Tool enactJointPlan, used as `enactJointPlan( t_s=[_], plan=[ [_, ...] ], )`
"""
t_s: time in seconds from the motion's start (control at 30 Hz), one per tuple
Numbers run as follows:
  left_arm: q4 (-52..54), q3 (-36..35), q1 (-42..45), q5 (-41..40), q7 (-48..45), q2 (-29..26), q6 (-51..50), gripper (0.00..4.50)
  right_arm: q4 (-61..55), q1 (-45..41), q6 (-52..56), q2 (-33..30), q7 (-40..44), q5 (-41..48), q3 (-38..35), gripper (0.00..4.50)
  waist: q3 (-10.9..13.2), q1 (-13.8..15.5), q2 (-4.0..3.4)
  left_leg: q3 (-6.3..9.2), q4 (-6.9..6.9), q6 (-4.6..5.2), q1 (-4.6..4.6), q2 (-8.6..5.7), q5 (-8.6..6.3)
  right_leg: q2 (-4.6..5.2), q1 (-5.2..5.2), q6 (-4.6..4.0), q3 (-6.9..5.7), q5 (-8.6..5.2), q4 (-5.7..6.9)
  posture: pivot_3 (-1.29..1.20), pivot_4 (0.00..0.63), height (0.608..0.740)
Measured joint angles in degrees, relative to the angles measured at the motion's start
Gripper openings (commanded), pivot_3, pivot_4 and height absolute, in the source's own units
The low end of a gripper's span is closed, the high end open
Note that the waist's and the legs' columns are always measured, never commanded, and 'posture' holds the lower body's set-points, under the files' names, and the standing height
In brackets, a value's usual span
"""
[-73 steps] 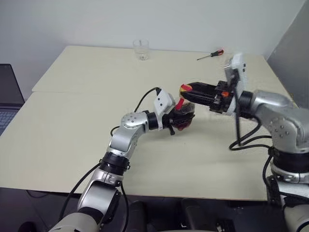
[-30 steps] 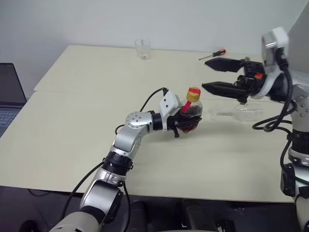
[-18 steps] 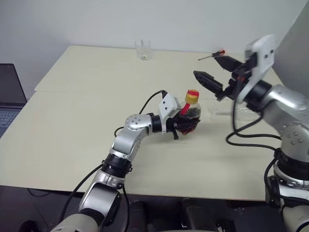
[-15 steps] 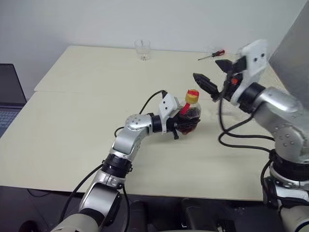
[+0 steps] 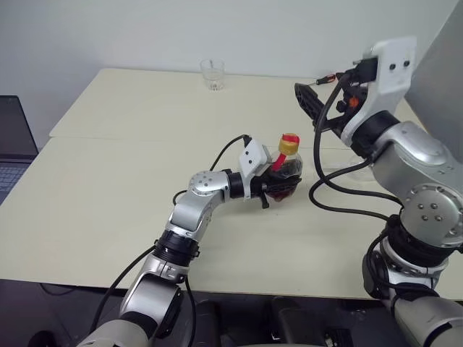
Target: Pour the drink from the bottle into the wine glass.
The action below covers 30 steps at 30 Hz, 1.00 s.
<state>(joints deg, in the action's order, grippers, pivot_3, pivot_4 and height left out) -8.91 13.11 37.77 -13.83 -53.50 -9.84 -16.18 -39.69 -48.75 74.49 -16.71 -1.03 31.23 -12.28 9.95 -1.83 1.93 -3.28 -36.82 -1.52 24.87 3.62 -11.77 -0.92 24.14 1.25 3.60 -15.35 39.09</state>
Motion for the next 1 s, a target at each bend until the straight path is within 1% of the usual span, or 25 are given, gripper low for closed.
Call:
enactJointPlan(
  t_s=[0.1,0.3,0.47,0.67,1.0],
  plan=[
    [-0.01,-0.01,0.0,0.03,0.38,-0.51,0.03,1.06,-2.59,0.01,4.33,1.03,-0.5,0.5,0.52,4.5,0.0,-0.04,0.0,0.01,0.02,0.0,0.0,0.01,0.0,0.0,0.01,-0.03,0.04,0.01,0.0,0.0,0.15,0.74],
    [-1.43,-0.02,0.29,0.88,1.98,-0.84,0.37,1.06,-6.59,-2.16,11.83,9.04,-3.7,-0.55,1.04,4.5,0.0,-0.07,0.0,0.03,-0.01,0.0,0.0,0.0,0.0,0.01,0.01,0.01,-0.02,-0.01,0.02,0.0,0.15,0.74],
    [-1.49,-0.06,0.99,0.85,2.83,-0.12,0.36,1.06,-6.7,0.96,13.65,14.53,-5.55,-3.14,2.75,4.5,-0.01,-0.05,0.0,0.02,-0.01,0.0,0.02,-0.02,0.0,0.03,0.01,-0.01,-0.02,0.0,-0.01,0.0,0.15,0.74],
    [-1.48,-0.05,0.98,0.85,2.86,0.03,0.36,1.06,-6.17,3.51,12.85,15.82,-5.42,-5.43,3.6,4.5,-0.01,-0.07,0.0,0.02,0.0,0.0,0.02,-0.02,0.0,0.02,0.02,0.01,-0.04,-0.01,-0.01,0.0,0.15,0.74],
    [-1.46,-0.04,0.96,0.83,2.91,0.67,0.33,1.06,-2.62,6.23,5.64,14.21,-5.36,-10.53,8.3,4.5,-0.01,-0.08,0.0,0.01,0.0,0.0,0.02,-0.02,0.0,0.01,0.02,0.04,-0.05,-0.03,-0.01,0.0,0.15,0.74]
  ],
)
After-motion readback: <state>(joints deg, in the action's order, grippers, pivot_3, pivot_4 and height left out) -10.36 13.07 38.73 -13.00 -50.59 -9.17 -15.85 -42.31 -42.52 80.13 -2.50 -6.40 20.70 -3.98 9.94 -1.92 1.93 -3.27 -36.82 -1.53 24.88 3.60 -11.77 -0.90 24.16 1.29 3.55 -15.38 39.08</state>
